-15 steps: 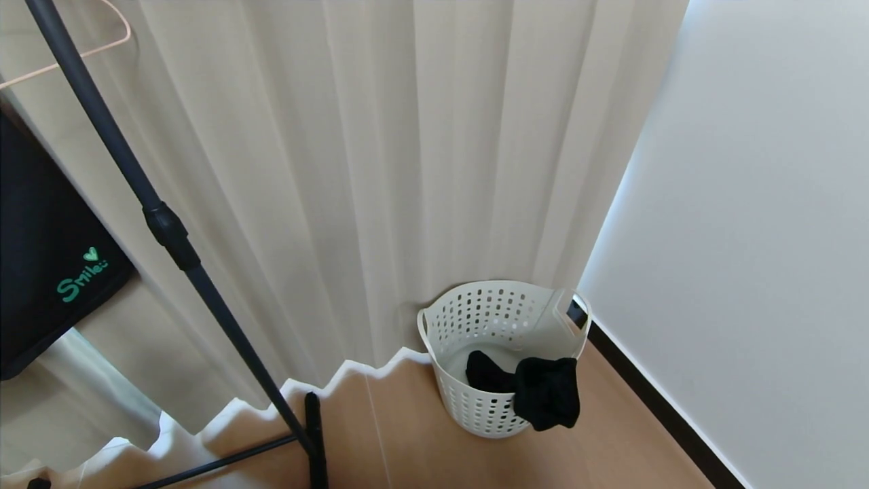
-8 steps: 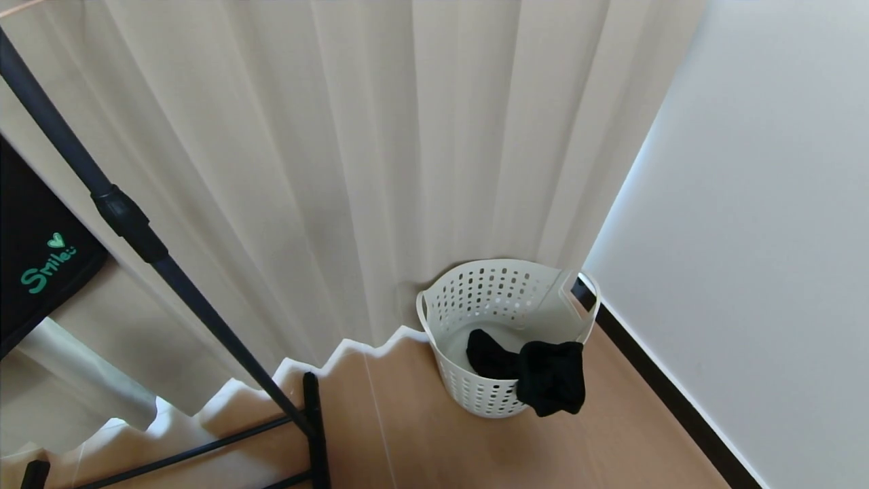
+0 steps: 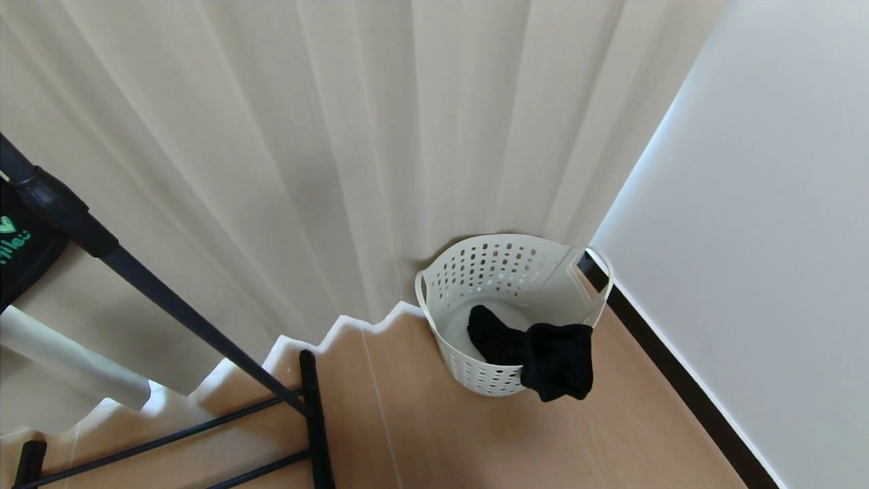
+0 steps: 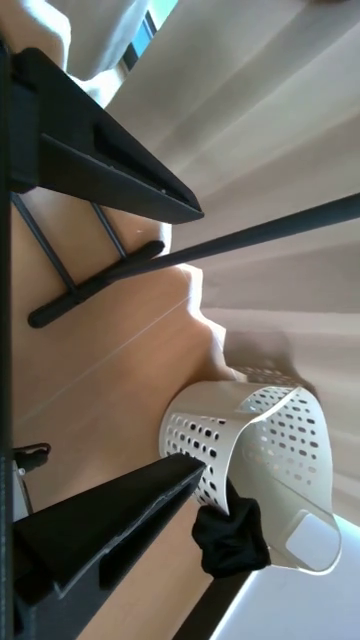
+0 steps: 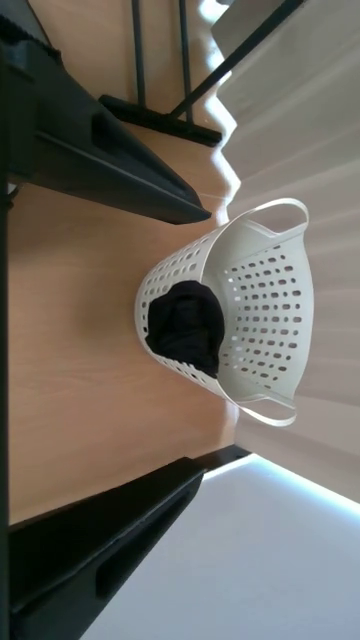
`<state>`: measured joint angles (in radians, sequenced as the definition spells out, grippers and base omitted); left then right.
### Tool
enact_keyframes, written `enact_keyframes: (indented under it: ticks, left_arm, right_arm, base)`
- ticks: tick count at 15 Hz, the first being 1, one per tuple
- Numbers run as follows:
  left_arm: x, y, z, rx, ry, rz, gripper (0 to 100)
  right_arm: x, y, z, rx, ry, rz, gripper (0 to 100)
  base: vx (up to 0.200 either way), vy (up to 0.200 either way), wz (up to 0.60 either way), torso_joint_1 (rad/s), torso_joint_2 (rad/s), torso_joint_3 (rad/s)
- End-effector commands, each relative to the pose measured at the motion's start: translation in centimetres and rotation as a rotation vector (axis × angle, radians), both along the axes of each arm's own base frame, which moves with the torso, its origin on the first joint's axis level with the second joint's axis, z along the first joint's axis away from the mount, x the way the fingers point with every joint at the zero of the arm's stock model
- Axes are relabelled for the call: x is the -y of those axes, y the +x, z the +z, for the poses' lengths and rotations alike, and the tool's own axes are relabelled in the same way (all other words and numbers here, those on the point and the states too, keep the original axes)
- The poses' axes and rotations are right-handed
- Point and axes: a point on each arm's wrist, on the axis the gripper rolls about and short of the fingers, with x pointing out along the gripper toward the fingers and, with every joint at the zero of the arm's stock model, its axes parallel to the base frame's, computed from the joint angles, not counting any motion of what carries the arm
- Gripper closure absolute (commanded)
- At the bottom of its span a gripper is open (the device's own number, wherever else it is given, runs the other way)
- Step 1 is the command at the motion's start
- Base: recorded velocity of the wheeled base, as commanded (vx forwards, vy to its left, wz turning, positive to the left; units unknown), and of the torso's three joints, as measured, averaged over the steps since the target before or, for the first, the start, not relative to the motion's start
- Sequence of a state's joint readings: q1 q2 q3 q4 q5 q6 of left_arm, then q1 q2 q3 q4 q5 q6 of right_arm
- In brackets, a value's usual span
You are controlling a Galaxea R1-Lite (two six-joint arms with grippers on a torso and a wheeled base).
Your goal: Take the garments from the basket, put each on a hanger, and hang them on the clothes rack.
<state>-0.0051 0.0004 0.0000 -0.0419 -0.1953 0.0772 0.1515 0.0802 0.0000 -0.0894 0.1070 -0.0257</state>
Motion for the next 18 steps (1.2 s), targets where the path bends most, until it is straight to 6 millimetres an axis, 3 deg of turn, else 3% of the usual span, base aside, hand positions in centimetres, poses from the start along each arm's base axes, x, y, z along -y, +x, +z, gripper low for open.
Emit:
enact_keyframes:
  ticks: [1, 14, 18]
  left_arm:
    - [-0.01, 0.00, 0.01, 0.001, -0.004, 0.004, 0]
    - [-0.08, 0.01, 0.01, -0.004, -0.031, 0.037, 0]
    - [-0.10, 0.01, 0.01, -0.004, -0.030, 0.046, 0]
  right_arm:
    - [0.00, 0.00, 0.00, 0.000, 0.000, 0.001, 0]
    - [0.00, 0.00, 0.00, 0.000, 0.000, 0.001, 0]
    - [-0.01, 0.01, -0.02, 0.001, -0.016, 0.004, 0]
  base:
    - [0.000, 0.000, 0.00, -0.002, 0.00, -0.188]
    - [0.000, 0.000, 0.00, 0.001, 0.00, -0.192]
    - [0.000, 0.000, 0.00, -0.003, 0.00, -0.021]
